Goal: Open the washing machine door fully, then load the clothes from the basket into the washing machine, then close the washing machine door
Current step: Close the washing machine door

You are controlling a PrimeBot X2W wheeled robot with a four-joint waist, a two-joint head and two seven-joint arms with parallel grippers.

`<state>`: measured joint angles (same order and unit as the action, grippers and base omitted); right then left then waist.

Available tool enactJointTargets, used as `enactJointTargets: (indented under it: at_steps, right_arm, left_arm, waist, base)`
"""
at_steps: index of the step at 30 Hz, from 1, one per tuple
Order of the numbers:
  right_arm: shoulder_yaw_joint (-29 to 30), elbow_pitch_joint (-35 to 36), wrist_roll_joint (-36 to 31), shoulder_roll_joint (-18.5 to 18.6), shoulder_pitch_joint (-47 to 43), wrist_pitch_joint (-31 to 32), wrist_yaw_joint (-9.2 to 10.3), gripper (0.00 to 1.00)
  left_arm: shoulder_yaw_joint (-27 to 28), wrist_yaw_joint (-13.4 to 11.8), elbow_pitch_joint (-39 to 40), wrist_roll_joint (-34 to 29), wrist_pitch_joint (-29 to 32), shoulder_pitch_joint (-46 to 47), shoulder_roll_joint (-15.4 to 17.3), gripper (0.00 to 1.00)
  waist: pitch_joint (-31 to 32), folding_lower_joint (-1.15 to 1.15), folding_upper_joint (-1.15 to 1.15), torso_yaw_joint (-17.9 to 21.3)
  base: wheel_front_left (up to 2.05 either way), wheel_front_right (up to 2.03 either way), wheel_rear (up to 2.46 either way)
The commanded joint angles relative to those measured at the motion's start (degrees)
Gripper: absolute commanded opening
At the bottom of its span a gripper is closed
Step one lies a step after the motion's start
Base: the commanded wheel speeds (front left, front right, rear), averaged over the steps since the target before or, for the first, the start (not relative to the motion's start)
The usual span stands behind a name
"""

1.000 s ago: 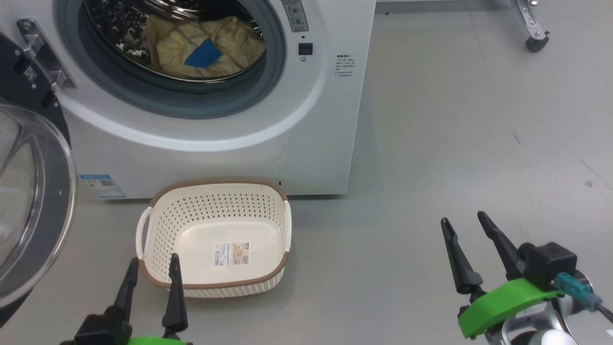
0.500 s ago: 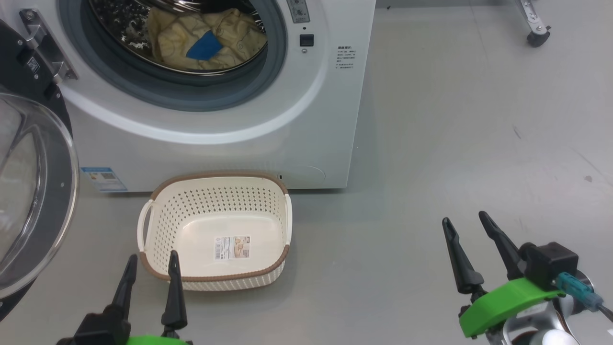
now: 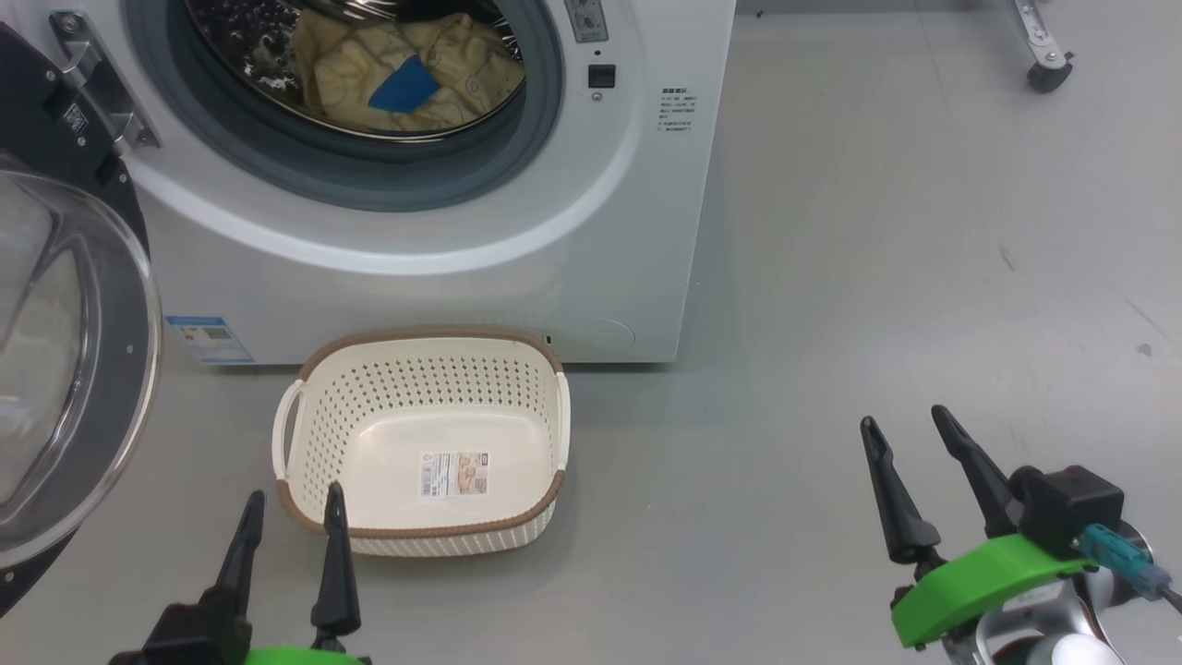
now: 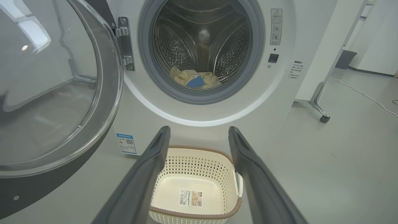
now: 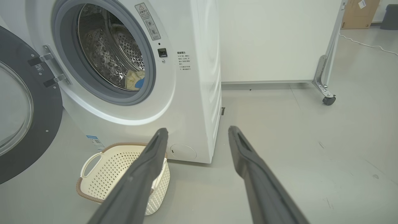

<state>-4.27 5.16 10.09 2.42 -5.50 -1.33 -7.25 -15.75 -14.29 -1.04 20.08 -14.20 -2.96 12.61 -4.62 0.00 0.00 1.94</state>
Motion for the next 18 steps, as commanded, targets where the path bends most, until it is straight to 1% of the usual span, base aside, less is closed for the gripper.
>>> enactJointTargets:
  at_steps: [1, 5, 9, 18]
  right_arm:
    - [-0.88, 1.99, 0.09, 0.46, 1.75, -0.57, -0.24, 1.0]
    - [-0.47, 2.04, -0.21, 0.46, 1.6, -0.53, -0.24, 1.0]
    - [0.07, 2.18, -0.47, 0.46, 1.13, -0.35, -0.24, 1.0]
    - [0.24, 2.67, -0.77, 0.46, 0.23, 0.19, -0.24, 1.0]
  left_arm:
    - [2.26, -3.62, 1.53, -0.89, -0.8, 1.87, 0.31, 1.0]
    - [2.63, -3.58, 2.32, -1.31, -0.8, 2.02, 0.0, 1.0]
    - [2.65, -3.38, 2.35, -1.58, -0.8, 1.45, -0.22, 1.0]
    - [2.4, -3.1, 2.25, -2.09, -0.8, 0.68, -0.54, 1.0]
  waist:
    - [0.01, 0.0, 0.0, -0.22]
    - [0.26, 0.0, 0.0, -1.31]
    - [0.95, 0.0, 0.0, -3.22]
    - [2.8, 0.0, 0.0, -10.0]
  base:
    - [0.0, 0.0, 0.0]
    - [0.0, 0.0, 0.0]
    - [0.0, 0.0, 0.0]
    - [0.0, 0.0, 0.0]
